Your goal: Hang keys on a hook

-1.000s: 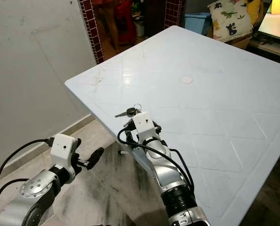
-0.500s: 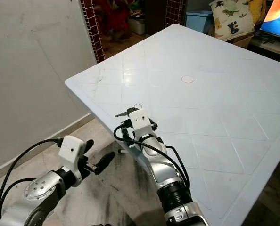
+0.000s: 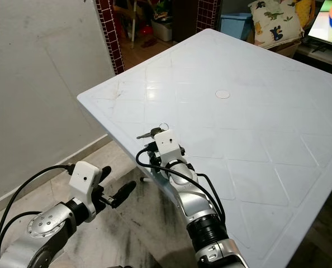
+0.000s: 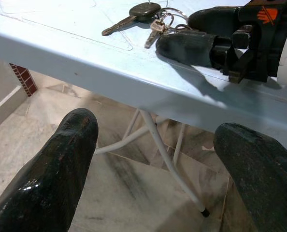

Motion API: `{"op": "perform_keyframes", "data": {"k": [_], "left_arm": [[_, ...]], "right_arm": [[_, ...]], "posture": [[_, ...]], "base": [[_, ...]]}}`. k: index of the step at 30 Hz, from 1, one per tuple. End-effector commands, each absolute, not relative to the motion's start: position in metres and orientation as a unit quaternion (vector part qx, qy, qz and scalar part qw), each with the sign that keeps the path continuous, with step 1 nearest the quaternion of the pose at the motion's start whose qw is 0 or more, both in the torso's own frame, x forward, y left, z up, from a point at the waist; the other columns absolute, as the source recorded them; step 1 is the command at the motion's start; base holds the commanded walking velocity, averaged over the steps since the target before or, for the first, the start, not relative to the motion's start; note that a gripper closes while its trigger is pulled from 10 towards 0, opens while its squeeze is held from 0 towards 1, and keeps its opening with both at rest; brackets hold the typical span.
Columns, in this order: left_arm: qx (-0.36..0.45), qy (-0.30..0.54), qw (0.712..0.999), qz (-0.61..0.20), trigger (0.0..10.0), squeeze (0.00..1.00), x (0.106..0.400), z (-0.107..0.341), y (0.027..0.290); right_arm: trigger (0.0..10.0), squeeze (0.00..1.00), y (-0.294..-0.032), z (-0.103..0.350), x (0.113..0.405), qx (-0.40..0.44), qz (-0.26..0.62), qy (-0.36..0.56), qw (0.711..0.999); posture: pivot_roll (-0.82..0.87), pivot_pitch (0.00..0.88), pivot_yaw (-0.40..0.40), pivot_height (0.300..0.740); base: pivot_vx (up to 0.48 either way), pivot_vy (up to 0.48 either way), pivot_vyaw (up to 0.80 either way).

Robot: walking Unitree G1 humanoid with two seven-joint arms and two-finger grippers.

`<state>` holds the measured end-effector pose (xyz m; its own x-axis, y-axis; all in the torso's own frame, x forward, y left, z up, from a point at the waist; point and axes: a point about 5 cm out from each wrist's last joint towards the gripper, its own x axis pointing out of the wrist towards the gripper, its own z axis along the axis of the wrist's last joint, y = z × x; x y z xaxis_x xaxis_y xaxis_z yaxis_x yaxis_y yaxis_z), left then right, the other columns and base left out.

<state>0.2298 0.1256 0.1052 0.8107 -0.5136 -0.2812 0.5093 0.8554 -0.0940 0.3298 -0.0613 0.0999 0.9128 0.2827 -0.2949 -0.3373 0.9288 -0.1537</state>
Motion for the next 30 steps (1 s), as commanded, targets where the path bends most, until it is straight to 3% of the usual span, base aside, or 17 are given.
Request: {"op": "perform_keyframes", "data": {"k": [1, 23, 30], "left_arm": [[0.005, 0.143, 0.953, -0.269, 10.0, 0.00, 0.229, 0.109, 0.128], [0.016, 0.143, 0.954, -0.264, 10.0, 0.00, 0.232, 0.109, 0.130], [0.018, 0.143, 0.954, -0.264, 10.0, 0.00, 0.233, 0.109, 0.130]], "right_arm": [[0.0, 0.00, -0.067, 0.093, 0.330, -0.104, 0.147, 0.160, 0.971], [0.0, 0.00, -0.122, 0.102, 0.325, -0.137, 0.109, 0.159, 0.972], [0.0, 0.00, -0.123, 0.104, 0.324, -0.131, 0.113, 0.156, 0.972]], "posture": [[0.09, 0.116, 0.064, 0.740], [0.08, 0.120, 0.076, 0.740], [0.08, 0.119, 0.075, 0.740]], "base": [[0.000, 0.000, 0.00], [0.000, 0.000, 0.00], [0.000, 0.000, 0.00]]}}
